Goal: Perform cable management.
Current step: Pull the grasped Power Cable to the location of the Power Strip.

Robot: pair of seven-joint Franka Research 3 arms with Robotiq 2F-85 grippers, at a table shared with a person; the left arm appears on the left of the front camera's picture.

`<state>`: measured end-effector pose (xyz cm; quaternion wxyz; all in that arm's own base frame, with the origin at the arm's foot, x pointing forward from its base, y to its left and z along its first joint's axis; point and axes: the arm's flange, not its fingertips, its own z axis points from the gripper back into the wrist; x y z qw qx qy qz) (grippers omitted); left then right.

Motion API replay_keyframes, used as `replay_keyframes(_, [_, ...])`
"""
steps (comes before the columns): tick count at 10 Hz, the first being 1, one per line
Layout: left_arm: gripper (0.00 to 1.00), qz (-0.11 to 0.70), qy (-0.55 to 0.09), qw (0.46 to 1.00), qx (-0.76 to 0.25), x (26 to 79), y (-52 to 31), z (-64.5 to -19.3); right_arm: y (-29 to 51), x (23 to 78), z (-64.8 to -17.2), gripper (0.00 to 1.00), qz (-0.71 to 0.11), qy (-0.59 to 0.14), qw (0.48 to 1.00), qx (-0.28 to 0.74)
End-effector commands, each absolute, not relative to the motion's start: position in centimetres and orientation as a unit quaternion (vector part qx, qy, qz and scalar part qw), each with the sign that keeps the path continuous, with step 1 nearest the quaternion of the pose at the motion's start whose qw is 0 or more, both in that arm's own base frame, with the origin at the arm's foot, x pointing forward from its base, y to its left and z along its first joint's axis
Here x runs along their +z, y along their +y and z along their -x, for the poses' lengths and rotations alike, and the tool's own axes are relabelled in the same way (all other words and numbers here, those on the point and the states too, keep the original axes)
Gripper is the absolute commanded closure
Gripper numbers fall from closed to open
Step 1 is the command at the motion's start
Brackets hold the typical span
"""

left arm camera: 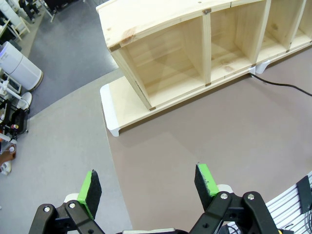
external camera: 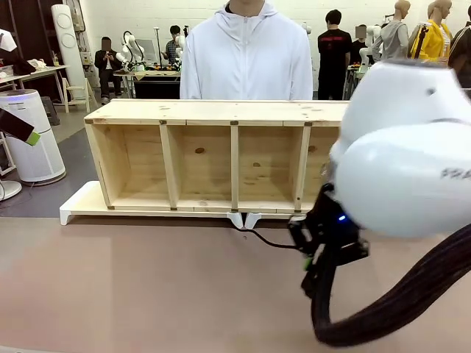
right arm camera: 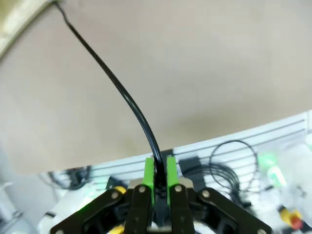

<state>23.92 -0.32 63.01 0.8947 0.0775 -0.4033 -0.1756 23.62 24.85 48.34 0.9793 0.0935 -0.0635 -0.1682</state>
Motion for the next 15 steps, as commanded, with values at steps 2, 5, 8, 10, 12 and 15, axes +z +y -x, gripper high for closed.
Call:
replay_keyframes(2, [0.0, -0.079, -0.406, 0.894, -0.175, 63.0, -0.4, -24.1, 12.1, 44.3, -18.3, 0.88, -0.072, -0.092, 0.967, -0.227])
replay_keyframes(5, [0.0, -0.079, -0.406, 0.894, -0.175, 63.0, -0.4, -24.1, 7.8, 47.5, -20.5, 0.88, -0.031, -0.104, 0.966, -0.235])
replay_keyframes(8, [0.0, -0.079, -0.406, 0.894, -0.175, 63.0, -0.4, -24.1, 6.7, 50.2, -24.2, 0.88, -0.023, -0.13, 0.961, -0.244])
replay_keyframes(10, [0.0, -0.079, -0.406, 0.894, -0.175, 63.0, -0.4, -24.1, 6.6, 52.5, -27.9, 0.88, -0.036, -0.167, 0.958, -0.231])
replay_keyframes(12, [0.0, -0.079, -0.406, 0.894, -0.175, 63.0, -0.4, -24.1, 6.1, 54.6, -31.0, 0.88, -0.031, -0.204, 0.952, -0.227])
replay_keyframes(15, [0.0, -0.079, -0.406, 0.894, -0.175, 63.0, -0.4, -24.1, 3.7, 56.8, -35.0, 0.88, -0.011, -0.237, 0.933, -0.27])
